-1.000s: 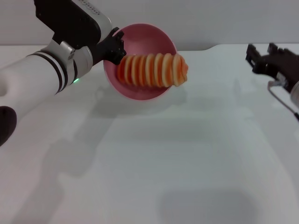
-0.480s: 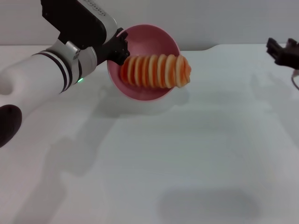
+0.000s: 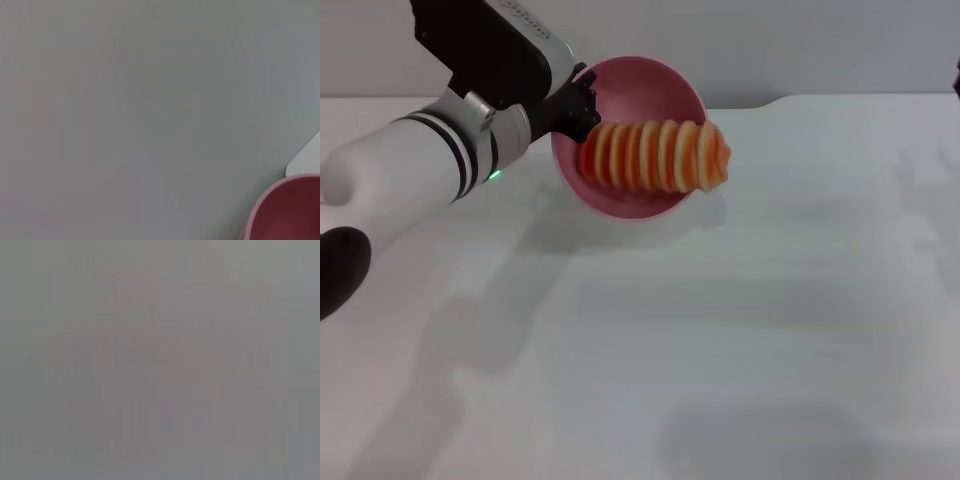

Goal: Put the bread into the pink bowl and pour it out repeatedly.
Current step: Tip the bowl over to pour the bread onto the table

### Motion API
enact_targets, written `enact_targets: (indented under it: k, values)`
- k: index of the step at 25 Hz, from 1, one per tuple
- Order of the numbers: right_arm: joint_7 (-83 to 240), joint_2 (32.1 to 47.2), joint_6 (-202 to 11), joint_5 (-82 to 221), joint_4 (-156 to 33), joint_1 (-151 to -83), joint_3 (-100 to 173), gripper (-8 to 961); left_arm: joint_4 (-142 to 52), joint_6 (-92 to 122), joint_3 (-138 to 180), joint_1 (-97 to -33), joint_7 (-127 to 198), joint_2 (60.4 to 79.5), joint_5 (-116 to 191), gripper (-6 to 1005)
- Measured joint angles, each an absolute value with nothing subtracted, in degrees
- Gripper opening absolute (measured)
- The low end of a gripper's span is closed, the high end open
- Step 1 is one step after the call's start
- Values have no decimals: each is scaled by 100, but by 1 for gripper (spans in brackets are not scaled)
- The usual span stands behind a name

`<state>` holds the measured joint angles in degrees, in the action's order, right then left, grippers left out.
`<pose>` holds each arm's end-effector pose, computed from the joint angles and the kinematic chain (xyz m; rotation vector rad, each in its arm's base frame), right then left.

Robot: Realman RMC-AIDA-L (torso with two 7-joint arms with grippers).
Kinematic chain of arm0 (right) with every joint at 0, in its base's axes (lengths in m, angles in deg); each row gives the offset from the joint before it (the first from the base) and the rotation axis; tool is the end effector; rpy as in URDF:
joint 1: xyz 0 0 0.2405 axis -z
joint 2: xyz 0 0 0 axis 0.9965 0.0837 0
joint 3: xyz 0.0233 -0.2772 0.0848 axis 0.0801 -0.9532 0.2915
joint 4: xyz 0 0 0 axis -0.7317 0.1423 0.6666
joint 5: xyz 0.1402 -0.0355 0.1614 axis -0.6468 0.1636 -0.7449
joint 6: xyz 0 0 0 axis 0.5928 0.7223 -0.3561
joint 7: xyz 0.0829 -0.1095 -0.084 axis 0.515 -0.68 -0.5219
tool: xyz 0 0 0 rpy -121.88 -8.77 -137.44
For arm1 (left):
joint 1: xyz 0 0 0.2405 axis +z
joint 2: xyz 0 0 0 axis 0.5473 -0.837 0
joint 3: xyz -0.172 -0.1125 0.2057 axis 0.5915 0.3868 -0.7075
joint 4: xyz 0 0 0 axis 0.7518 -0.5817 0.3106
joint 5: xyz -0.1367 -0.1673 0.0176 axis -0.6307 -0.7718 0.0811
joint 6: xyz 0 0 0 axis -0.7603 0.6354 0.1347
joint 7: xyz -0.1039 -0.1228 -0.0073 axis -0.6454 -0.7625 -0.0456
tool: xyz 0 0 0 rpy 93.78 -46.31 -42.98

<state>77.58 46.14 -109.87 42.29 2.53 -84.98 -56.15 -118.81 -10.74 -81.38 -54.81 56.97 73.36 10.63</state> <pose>0.3036 0.3560 0.0138 -1.5796 0.5911 0.6025 -0.1797 0.4223 -0.0657 -2.1353 -0.2143 -0.1231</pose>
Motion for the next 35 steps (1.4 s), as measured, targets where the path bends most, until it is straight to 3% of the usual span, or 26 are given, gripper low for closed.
enact_targets:
  k: [6, 22, 35]
  values:
    - [7155, 4644, -11815, 4201, -207, -8426, -5838, 507, -11841, -1015, -8185, -5475, 5690, 7346, 1063, 47]
    - [7165, 4615, -11601, 4199, -329, -8525, -5932, 507, -11201, 2151, -9013, -4629, 5976, 7329, 2372, 47]
    - [7164, 4610, -11397, 4206, -309, -8594, -5927, 508, -11048, 2168, -9011, -4745, 7340, 7345, 2393, 47]
